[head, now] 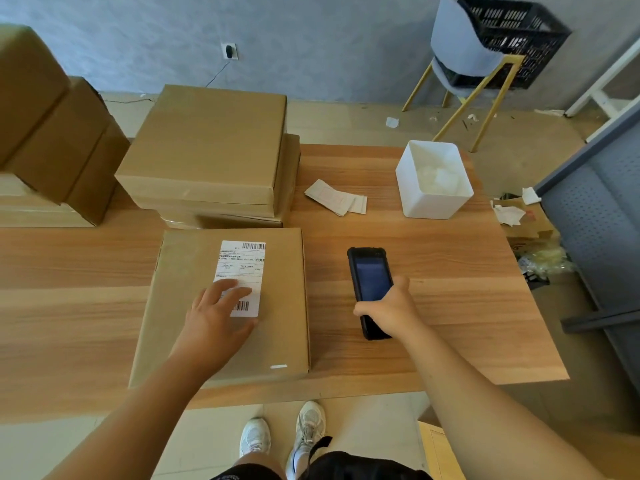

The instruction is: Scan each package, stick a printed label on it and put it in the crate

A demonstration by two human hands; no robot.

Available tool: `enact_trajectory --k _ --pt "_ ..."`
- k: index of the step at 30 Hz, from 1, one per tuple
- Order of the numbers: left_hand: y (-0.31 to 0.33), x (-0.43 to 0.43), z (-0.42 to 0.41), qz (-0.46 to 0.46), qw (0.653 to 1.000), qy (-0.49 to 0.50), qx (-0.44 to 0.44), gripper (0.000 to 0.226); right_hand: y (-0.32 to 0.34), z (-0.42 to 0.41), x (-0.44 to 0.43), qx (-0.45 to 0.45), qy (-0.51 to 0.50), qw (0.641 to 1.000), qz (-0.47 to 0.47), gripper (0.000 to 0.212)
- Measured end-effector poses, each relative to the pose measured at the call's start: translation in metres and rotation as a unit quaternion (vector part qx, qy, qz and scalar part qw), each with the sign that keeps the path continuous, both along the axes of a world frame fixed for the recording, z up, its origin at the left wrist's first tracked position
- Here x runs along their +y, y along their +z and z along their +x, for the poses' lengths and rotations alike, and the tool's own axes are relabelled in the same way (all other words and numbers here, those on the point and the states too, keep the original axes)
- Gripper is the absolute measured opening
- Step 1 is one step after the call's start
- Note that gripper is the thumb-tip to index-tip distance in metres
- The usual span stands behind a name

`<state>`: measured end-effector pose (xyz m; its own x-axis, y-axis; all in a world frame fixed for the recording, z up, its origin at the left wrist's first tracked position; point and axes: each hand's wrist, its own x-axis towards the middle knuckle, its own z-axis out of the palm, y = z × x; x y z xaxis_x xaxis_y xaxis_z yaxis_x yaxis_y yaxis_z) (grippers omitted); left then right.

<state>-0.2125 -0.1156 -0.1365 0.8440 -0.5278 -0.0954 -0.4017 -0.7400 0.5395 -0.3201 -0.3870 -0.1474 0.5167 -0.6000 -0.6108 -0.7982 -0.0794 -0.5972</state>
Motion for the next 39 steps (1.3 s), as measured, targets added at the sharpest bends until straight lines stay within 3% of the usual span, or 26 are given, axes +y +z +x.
enact_trajectory --k 4,8,12,20,24,39 --pt "0.001 0.027 0.000 0.005 1.000 0.020 -0.013 0.049 0.033 0.006 0.020 -0.072 0.082 0.992 -0.067 0.080" --pt "0.003 0.057 0.005 0.036 0.997 0.065 -0.016 0.053 0.065 0.018 0.042 -0.036 0.204 0.968 -0.144 0.081" --pt "0.003 0.078 0.012 0.069 0.996 0.063 -0.010 0.063 0.089 0.027 0.065 0.058 0.357 0.900 -0.245 0.083" --pt "-0.004 0.087 0.014 0.084 0.996 0.013 -0.025 0.066 0.115 0.028 0.108 0.183 0.503 0.780 -0.324 0.069" --pt "-0.006 0.091 0.016 0.086 0.996 0.000 -0.015 0.068 0.121 0.028 0.115 0.195 0.509 0.769 -0.335 0.066" --pt "-0.009 0.095 0.019 0.084 0.996 -0.016 -0.015 0.069 0.127 0.023 0.126 0.171 0.476 0.792 -0.343 0.071"
